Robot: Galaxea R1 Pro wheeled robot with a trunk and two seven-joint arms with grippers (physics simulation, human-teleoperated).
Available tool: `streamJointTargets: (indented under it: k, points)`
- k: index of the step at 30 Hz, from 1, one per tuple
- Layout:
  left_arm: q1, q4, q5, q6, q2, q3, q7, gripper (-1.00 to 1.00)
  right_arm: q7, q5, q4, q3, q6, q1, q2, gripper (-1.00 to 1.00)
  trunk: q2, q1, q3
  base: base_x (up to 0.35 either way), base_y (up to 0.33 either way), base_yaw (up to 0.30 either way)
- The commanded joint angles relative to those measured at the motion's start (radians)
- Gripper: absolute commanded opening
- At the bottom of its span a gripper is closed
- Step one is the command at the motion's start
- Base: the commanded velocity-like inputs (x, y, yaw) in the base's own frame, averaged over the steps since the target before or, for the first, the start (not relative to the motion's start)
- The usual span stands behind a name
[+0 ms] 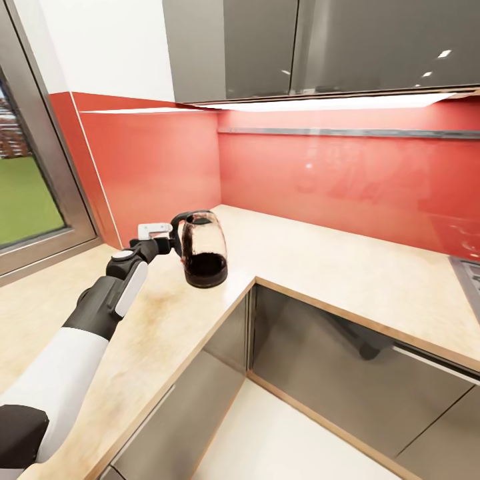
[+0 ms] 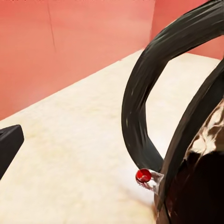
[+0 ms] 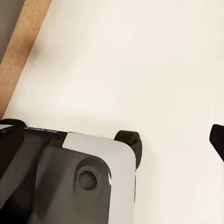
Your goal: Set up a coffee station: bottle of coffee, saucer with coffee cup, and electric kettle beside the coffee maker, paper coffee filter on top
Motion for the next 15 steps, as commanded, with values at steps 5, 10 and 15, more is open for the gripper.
streamJointTargets:
  k: [5,10,15]
  points:
    - [-0.001,-0.001,0.011,0.003,0.001,-0.004,0.01,1.0,0.004,-0.008,0.004,0.009,-0.007,-0.002,0.0,1.0,-0.001,0.0,-0.001,0.106,0.0,0.0]
    - [-0.001,-0.001,0.011,0.003,0.001,-0.004,0.01,1.0,0.004,-0.008,0.004,0.009,-0.007,-0.002,0.0,1.0,-0.001,0.0,-0.001,0.025,0.0,0.0]
    - [-0.001,-0.002,0.011,0.003,0.001,-0.004,0.01,1.0,0.004,-0.008,0.004,0.009,-0.007,-0.002,0.0,1.0,-0.001,0.0,-0.001,0.102,0.0,0.0]
